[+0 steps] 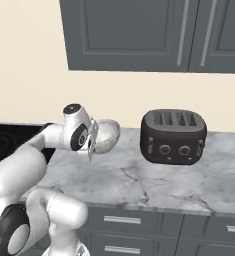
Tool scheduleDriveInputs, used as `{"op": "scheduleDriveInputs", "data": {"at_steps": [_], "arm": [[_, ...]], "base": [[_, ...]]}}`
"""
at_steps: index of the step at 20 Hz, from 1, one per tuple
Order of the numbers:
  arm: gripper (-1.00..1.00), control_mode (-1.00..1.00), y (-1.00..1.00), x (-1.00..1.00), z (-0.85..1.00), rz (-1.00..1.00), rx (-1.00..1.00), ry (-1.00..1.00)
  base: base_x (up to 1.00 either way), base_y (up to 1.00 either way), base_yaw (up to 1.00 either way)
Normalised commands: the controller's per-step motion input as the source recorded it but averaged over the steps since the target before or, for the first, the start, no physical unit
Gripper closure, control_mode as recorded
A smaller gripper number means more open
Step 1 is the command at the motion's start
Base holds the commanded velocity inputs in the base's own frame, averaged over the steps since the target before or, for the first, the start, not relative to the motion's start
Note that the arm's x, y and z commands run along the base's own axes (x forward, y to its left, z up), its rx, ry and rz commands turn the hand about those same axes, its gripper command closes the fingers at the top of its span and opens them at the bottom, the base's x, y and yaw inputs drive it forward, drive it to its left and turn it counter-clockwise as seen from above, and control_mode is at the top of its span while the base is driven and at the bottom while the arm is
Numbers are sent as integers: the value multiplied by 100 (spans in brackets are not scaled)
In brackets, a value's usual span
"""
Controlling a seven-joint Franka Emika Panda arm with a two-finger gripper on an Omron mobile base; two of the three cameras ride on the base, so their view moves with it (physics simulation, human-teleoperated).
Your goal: Clear the mugs and bowl far away from the sink.
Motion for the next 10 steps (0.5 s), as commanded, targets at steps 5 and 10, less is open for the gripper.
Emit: {"op": "scheduleDriveInputs", "data": {"at_steps": [5,10], "arm": [[100,-100,0,85,-31,0,4,8],[100,-100,0,79,-40,0,0,0]], "base": [[0,0,0],[0,0,0]]}}
